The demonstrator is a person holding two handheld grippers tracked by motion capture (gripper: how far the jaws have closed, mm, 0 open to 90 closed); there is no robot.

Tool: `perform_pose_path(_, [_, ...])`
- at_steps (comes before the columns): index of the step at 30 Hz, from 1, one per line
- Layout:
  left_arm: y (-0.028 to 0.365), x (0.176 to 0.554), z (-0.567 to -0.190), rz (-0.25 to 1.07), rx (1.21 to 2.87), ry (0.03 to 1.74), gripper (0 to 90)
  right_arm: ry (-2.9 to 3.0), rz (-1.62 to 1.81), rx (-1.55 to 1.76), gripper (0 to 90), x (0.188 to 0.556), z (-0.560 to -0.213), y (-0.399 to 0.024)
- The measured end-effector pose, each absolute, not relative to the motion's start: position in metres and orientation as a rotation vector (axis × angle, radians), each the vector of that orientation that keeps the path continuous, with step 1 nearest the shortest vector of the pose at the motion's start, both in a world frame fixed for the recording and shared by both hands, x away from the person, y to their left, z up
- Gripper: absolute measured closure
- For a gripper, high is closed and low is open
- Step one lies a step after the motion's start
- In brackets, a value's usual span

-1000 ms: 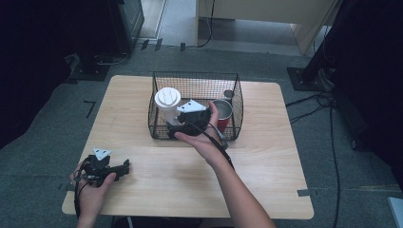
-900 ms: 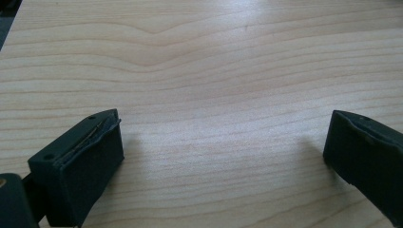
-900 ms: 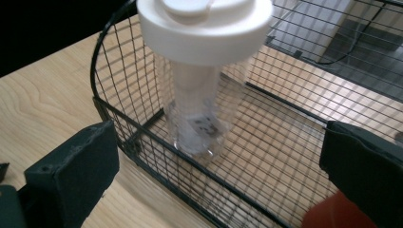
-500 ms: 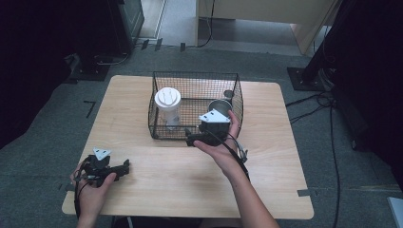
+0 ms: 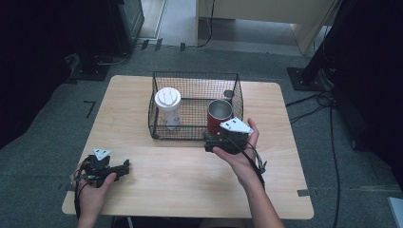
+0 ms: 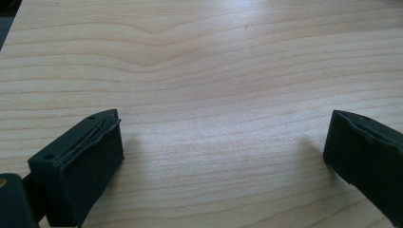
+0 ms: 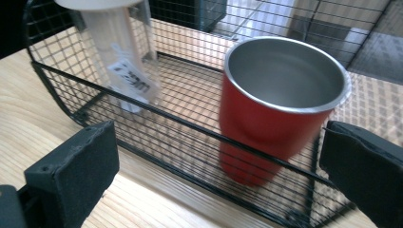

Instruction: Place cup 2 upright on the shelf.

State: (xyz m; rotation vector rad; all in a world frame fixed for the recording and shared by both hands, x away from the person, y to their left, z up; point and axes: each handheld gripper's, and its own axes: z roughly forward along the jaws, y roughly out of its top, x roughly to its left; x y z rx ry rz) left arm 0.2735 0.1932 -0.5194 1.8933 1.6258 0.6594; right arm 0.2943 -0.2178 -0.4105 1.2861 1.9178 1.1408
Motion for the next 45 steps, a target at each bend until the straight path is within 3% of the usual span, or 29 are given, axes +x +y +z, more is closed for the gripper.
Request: perform_pose_path(45, [0.192, 0.272, -0.520, 0.658, 1.895, 1.621, 0.0, 1.748, 0.929, 1.552, 0.0, 0.243, -0.489, -0.371])
